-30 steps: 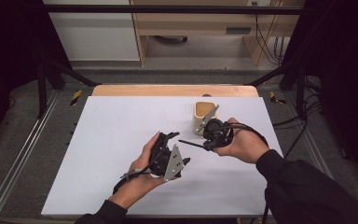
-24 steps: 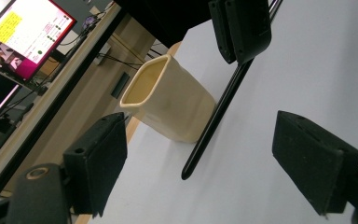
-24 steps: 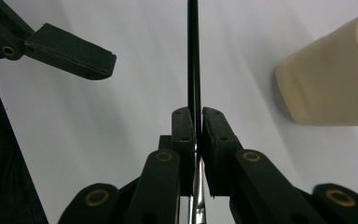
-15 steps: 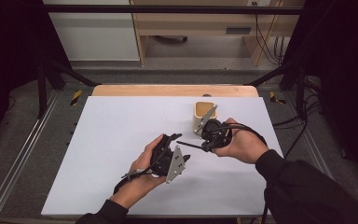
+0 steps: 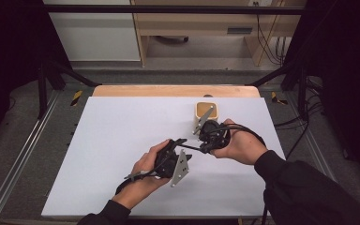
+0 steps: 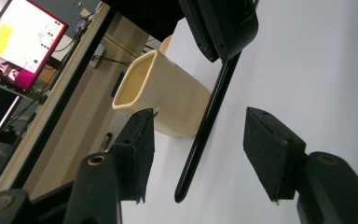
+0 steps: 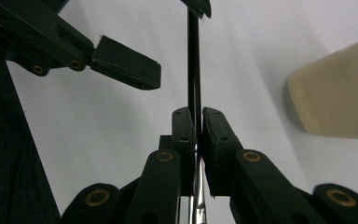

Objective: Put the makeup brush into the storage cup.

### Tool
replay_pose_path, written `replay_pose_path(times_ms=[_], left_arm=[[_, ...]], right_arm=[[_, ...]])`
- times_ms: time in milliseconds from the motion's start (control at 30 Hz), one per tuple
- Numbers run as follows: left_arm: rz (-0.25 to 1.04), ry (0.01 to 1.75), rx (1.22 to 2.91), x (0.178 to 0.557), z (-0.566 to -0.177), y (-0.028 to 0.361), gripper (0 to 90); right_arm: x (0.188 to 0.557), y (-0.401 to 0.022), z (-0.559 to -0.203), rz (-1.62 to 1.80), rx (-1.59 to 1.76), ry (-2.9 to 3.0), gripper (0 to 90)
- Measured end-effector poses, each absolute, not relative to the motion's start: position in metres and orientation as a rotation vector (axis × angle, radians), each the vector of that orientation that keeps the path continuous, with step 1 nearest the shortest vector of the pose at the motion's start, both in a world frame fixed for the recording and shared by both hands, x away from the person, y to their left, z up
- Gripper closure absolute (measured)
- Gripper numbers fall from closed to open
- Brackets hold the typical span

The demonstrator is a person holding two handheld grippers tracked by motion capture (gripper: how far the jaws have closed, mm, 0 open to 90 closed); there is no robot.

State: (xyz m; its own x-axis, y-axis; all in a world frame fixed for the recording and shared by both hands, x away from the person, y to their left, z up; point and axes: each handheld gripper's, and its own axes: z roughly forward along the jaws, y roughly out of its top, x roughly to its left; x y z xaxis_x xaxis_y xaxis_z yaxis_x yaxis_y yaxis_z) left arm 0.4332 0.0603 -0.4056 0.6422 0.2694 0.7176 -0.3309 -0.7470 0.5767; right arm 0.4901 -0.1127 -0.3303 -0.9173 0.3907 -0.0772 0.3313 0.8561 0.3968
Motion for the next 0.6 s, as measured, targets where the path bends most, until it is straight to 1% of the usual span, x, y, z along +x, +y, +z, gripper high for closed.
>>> replay_pose_path(times_ms=[33,67,133,300,567,600], left_arm=[[1.079,-0.039,2.133,0.433,-0.4075,0.0588,49.1],[1.085,-0.048,2.139,0.4328,-0.4076,0.0585,49.1],[1.133,-0.1,2.193,0.4329,-0.4052,0.0593,53.4],[1.148,-0.135,2.212,0.4324,-0.4081,0.0581,60.1],[1.149,-0.18,2.226,0.4314,-0.4124,0.0525,64.0],[1.137,-0.164,2.202,0.4315,-0.4143,0.0511,64.0]], right_arm=[[0.4895,-0.1114,-0.3299,0.575,0.561,2.877,83.9],[0.489,-0.1103,-0.329,0.57,0.563,2.879,84.0],[0.4881,-0.1079,-0.3275,0.574,0.555,2.882,83.9],[0.4863,-0.1043,-0.326,0.577,0.546,2.89,83.9],[0.4848,-0.1031,-0.3245,0.582,0.548,2.894,83.9],[0.4846,-0.103,-0.3245,0.582,0.54,2.898,83.9]])
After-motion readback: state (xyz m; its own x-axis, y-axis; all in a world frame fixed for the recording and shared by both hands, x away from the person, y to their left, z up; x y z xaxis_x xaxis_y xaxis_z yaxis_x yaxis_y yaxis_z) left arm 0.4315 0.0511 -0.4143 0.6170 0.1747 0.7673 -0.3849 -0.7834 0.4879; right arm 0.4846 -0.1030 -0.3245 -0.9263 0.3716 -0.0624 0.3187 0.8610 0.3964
